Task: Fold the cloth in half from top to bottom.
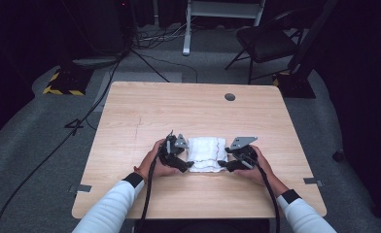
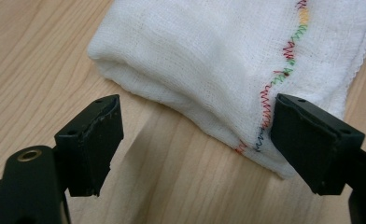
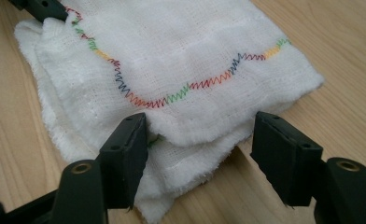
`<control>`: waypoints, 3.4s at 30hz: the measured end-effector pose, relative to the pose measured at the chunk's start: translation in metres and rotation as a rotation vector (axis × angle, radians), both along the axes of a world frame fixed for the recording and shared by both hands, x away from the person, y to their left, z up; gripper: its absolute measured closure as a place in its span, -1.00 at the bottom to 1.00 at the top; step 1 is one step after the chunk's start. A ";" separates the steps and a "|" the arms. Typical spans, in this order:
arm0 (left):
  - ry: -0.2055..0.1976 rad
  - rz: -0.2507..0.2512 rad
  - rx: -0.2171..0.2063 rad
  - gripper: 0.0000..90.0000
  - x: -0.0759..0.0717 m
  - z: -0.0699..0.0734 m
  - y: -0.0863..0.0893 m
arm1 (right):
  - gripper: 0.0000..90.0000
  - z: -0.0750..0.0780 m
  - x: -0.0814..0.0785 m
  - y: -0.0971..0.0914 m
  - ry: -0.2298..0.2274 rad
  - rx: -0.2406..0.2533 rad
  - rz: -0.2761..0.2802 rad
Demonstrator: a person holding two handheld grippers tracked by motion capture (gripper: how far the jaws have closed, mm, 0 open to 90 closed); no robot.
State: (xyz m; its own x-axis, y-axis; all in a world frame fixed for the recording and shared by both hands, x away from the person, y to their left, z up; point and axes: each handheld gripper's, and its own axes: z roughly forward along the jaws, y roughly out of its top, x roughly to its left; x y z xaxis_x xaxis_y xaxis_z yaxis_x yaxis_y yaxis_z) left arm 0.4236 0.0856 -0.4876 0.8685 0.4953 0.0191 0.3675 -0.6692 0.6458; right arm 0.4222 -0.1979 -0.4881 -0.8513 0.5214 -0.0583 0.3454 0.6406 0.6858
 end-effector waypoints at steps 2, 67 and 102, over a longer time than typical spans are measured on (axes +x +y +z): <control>-0.013 0.001 0.008 -0.60 -0.002 0.003 0.001 | -0.18 0.001 -0.001 0.001 -0.009 -0.009 0.003; -0.010 0.239 -0.070 -0.62 -0.086 -0.016 0.154 | -0.47 -0.015 -0.070 -0.180 -0.016 0.092 -0.397; -0.009 0.254 -0.065 -0.66 -0.086 -0.016 0.153 | -0.50 -0.015 -0.068 -0.179 -0.015 0.097 -0.402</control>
